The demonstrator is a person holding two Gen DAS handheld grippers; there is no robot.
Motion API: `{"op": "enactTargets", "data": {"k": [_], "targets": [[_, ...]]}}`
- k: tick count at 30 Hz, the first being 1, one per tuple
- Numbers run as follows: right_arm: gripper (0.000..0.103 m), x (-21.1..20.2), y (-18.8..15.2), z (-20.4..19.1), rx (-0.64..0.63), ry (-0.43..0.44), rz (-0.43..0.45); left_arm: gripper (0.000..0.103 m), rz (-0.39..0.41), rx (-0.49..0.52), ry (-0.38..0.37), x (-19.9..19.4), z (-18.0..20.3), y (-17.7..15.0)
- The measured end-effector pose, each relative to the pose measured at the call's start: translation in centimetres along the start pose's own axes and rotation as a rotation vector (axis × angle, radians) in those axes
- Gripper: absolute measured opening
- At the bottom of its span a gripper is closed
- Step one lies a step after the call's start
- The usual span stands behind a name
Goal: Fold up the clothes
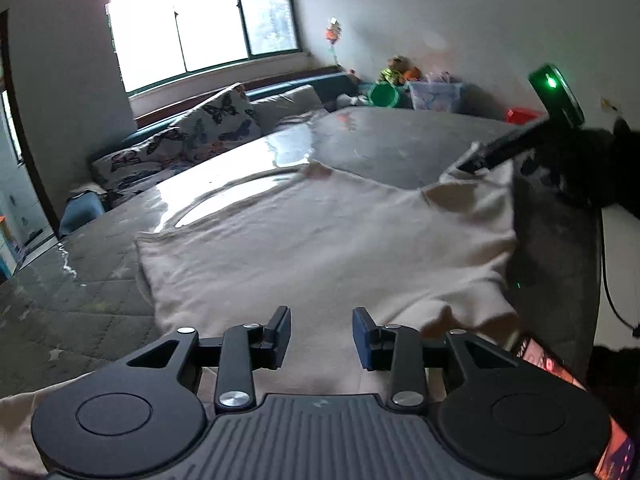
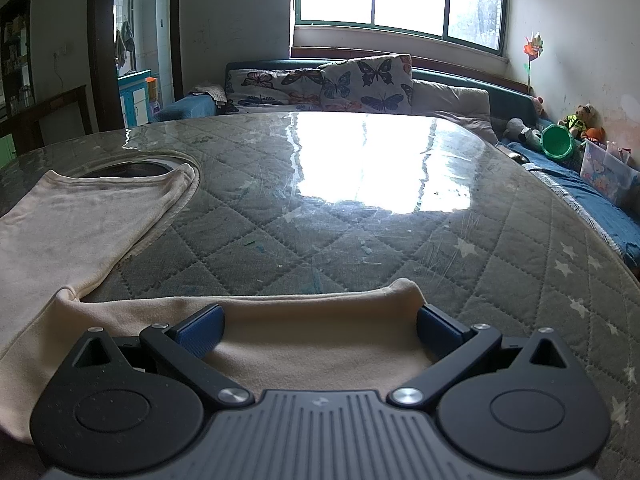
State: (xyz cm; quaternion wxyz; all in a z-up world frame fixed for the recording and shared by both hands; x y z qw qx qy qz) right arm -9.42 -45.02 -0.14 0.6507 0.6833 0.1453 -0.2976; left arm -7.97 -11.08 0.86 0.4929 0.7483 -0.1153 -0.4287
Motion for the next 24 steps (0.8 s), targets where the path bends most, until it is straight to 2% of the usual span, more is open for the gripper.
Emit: {"op": "enactTargets", "data": {"k": [3,7,12,16,24], "targets": [[0.103,-0.7,0.0,-0.4,0.005,-0.014,0.014,0.046,0.003,-0.024,0.02,-0.6,-0.6,0.1],[0.103,-2.7,0.4,-2.3,-0.031,0.028,0.06,0.048,-0.003,-0.048,0.041,-0.9,-1.2,-0.2],[0.103,-4.4,0.8,-6.1,-0.099,0.139,0.079,0.052,-0.013,-0.072,0.053,-0.6,-1.6,-0.3],[0.103,-5.1,0.5,-9.5,-0.199,0.194,0.098,0.052,-0.009,-0.074,0.055,-0.7,-1.7,-0.3],[0.103,-5.0,-0.9,-12.8,-0.341,0.205,0.095,0.055,-0.014,-0.083,0.071,-1.0,-2.0,-0.7]]}}
Point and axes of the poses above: each gripper's, at about its wrist camera, not at the fingertips, and x roughly the way its jaws point, z to its right, y to its top, the point moved 3 cm from there along x, roughly the way its jaws point, and after that the axes turned 2 degrees about z, right-handed, at the moved point
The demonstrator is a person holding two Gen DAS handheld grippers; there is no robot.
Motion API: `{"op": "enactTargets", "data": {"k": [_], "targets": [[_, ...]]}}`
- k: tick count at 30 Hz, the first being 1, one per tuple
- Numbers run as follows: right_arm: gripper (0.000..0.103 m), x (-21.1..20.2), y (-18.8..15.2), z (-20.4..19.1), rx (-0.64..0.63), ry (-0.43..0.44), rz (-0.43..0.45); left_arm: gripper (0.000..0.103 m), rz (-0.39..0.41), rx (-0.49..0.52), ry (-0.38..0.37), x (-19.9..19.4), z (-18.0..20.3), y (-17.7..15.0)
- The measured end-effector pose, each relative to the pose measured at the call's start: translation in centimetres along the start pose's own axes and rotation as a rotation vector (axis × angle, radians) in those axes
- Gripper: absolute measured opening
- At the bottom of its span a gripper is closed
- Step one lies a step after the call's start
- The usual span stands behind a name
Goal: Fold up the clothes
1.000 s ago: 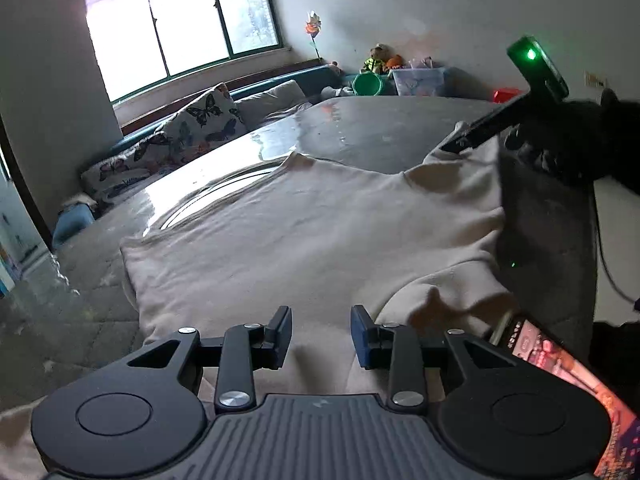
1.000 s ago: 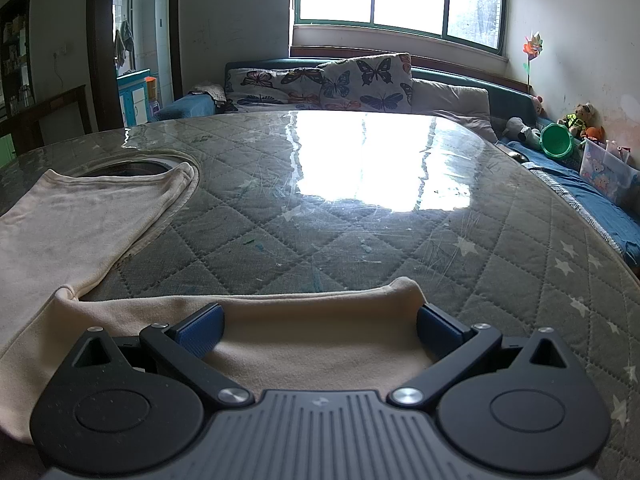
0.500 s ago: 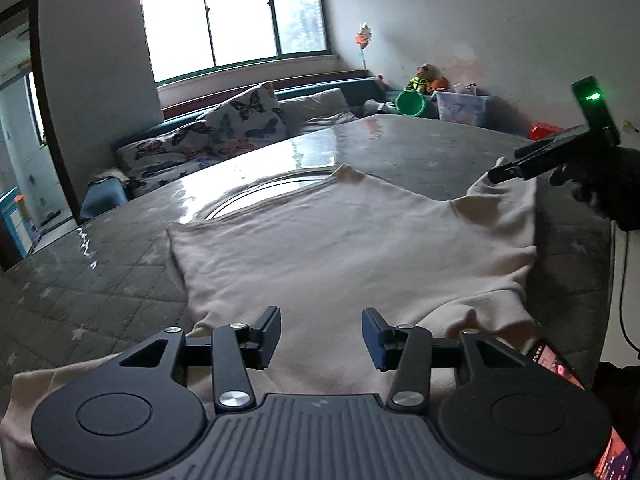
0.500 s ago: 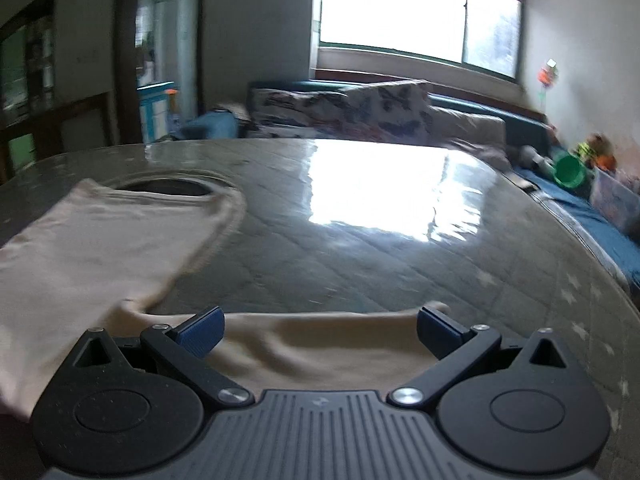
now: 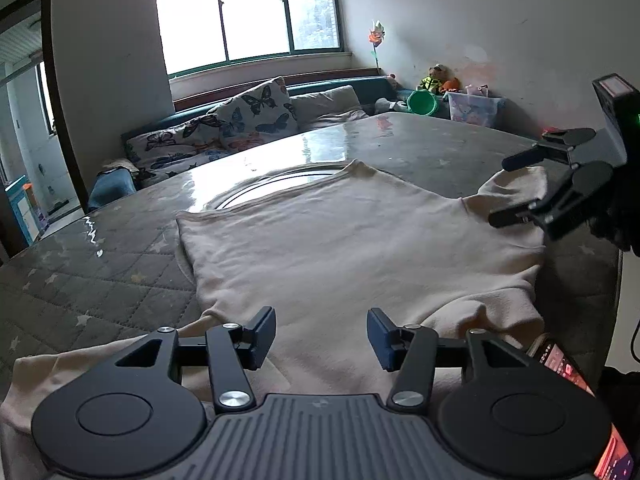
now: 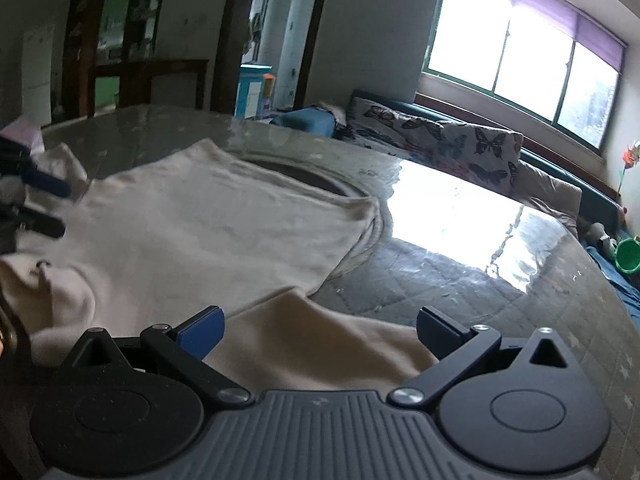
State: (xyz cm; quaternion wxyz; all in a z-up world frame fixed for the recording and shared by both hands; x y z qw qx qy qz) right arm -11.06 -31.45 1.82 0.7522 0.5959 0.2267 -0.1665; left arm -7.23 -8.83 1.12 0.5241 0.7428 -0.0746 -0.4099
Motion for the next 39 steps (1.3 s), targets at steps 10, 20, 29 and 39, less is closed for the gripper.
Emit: {"op": "enactTargets", "data": {"k": [10,20,29,39], "targets": [[0.103,0.6,-1.2,-0.1,-0.004,0.013,-0.015,0.057,0.004,0.003,0.005,-0.2,0.1,0.0],[0.103,0.9,-1.6,0.5,0.028,0.033,-0.011,0.059,0.006,-0.003,0.01,-0.1,0.1,0.1],[0.103,1.0,-1.9,1.1,0.077,0.058,-0.022,0.066,0.005,-0.009,0.011,0.1,0.1,0.0],[0.103,1.2,-2.1,2.1,0.144,0.098,-0.05,0.071,0.002,-0.026,0.015,0.5,0.1,-0.2]]}}
Point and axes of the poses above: each gripper's, at about its wrist camera, not at the fingertips, and x roughly the way its jaws point, z to its right, y to its top, the point moved 3 cm from there along x, roughly the way its jaws point, and after that the axes turned 2 degrees about z, right-handed, at the moved point
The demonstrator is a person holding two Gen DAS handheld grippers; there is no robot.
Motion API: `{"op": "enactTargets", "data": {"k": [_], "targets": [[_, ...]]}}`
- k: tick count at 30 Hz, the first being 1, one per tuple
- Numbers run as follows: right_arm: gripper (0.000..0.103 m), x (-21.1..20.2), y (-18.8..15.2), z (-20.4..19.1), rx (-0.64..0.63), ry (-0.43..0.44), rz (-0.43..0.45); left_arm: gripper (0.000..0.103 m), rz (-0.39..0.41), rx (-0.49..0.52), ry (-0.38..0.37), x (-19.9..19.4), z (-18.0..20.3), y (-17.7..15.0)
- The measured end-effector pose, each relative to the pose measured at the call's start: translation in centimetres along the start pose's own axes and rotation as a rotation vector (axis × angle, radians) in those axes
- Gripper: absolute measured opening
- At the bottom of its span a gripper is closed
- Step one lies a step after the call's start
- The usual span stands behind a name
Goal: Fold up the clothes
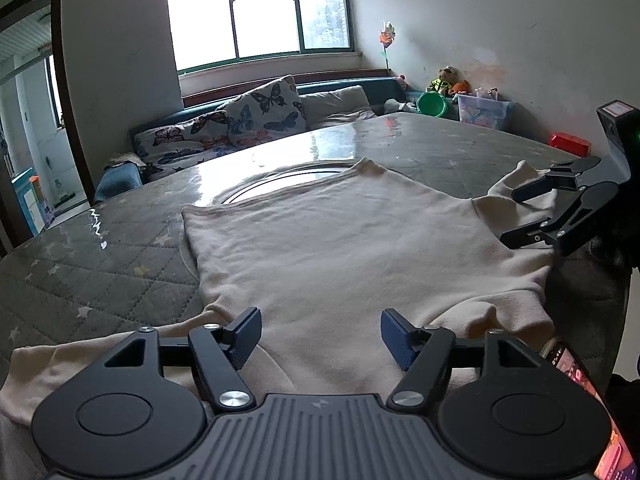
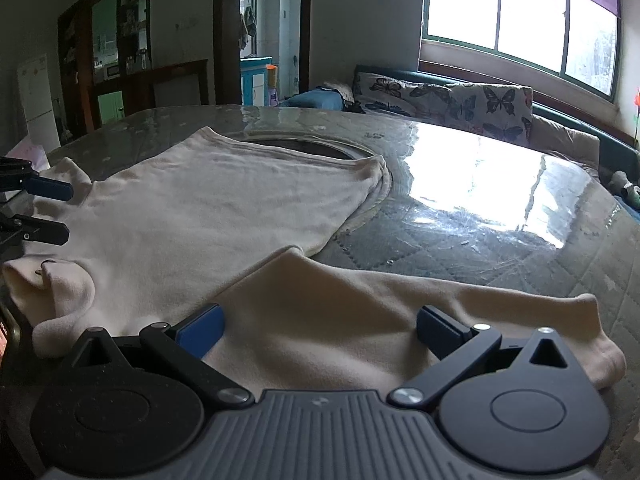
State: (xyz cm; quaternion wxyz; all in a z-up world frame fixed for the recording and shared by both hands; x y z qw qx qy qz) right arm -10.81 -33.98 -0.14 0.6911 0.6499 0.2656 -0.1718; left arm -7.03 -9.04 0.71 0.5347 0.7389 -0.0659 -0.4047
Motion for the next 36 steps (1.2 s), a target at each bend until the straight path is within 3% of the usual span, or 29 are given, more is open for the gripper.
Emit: {"op": "enactTargets", "data": {"k": [36], "targets": [[0.103,-0.6,0.3,-1.0,-0.04,-0.011,0.007,0.085,0.02,-0.019,0.015,-0.2,0.1,0.4]]}}
Point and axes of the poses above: each gripper's, at about its wrist camera, not at the fingertips, and x roughly the way its jaws point, z to its right, y to its top, the point moved 3 cm from there along x, roughly the way its jaws point, and after that the axes turned 2 degrees about z, right-handed, at the moved point
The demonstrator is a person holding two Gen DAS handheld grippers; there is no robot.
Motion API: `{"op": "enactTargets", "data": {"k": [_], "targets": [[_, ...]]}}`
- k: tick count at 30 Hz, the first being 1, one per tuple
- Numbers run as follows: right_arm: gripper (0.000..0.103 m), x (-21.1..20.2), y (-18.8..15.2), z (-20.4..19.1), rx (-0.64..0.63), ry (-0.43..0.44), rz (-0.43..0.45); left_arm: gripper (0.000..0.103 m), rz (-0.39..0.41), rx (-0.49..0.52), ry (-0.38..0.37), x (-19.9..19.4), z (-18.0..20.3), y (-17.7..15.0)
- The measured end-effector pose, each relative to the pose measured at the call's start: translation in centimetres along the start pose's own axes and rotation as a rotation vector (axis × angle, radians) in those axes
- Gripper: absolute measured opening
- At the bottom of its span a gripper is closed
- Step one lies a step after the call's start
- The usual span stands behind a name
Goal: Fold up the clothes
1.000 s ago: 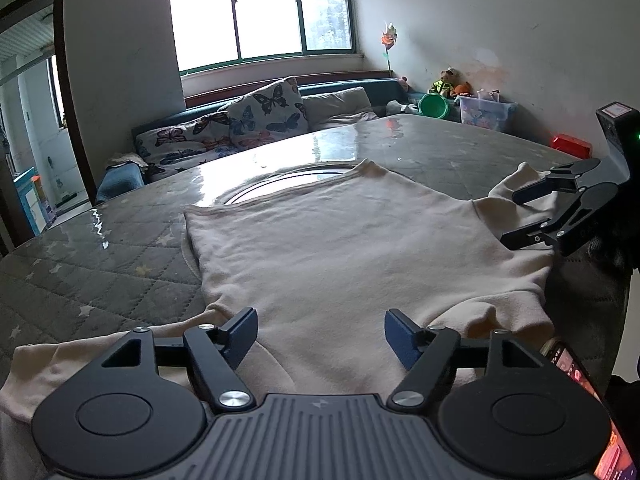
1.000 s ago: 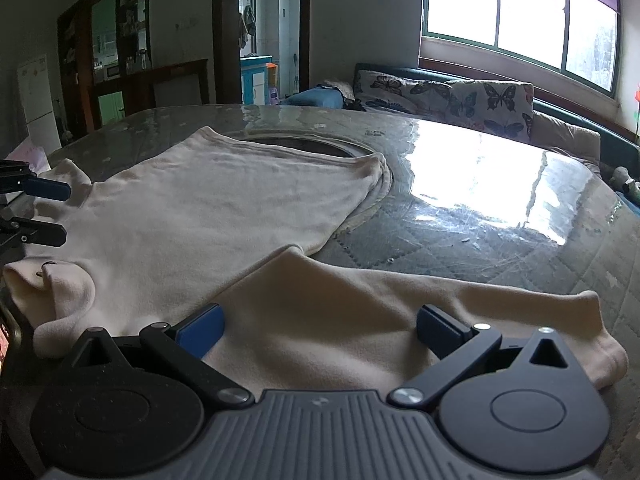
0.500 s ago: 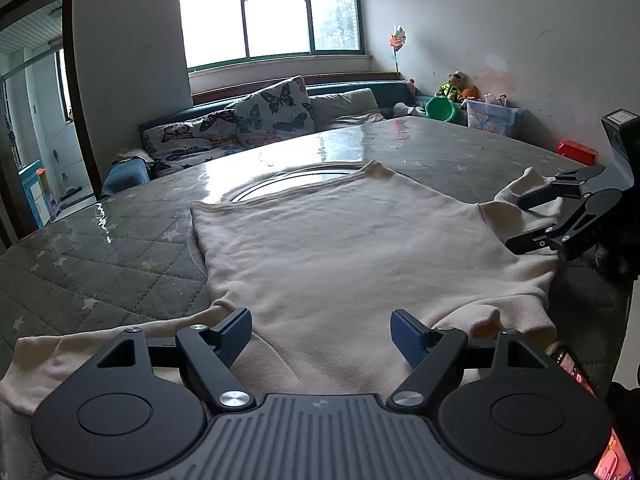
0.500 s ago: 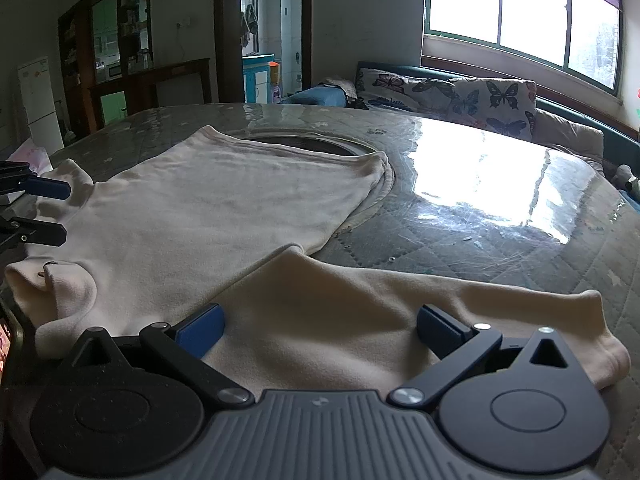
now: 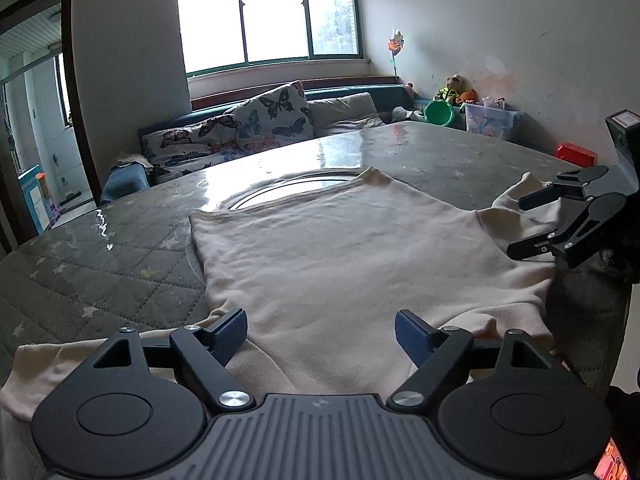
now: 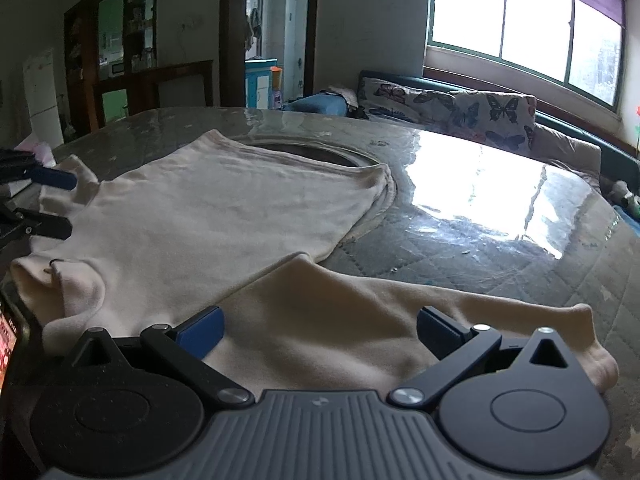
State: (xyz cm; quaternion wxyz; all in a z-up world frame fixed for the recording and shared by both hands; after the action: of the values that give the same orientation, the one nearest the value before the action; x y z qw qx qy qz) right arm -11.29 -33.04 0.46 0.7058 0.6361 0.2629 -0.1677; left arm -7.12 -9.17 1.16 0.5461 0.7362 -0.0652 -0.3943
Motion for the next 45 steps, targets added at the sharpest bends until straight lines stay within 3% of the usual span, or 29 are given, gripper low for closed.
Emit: {"op": "enactTargets", "data": {"k": [16,27,38,45], "targets": [[0.103,-1.8,-0.4,-0.6,-0.045,-0.045,0.007,0.087,0.024,0.035,-0.036,0.6,1.5,1.3],[0.102,-4.4,-0.9,3.7,0.093,-0.164,0.036,0.087,0.033,0.08,-0.1,1.4,3.8,2.2],[0.09,-6.3,-3.0,10.6,0.283,-0.346,0.03,0.087,0.028,0.136,-0.178,2.1,6.7,2.7],[0.077,-5.7,-3.9,14.0,0.409,-0.37,0.012,0.087,0.038,0.159,-0.226,2.1,8.3,3.2]]}}
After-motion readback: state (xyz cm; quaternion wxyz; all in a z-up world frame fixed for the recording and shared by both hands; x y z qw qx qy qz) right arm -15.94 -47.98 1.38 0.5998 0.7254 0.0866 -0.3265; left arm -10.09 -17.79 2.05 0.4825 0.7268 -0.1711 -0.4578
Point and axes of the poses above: each gripper's, at about its wrist camera, not at the fingertips, and x roughly the way its jaws point, z to its right, y to its top, the point moved 3 cm from there along x, roughly the way its jaws point, and after that the axes turned 2 degrees about z, right-handed, at the moved point
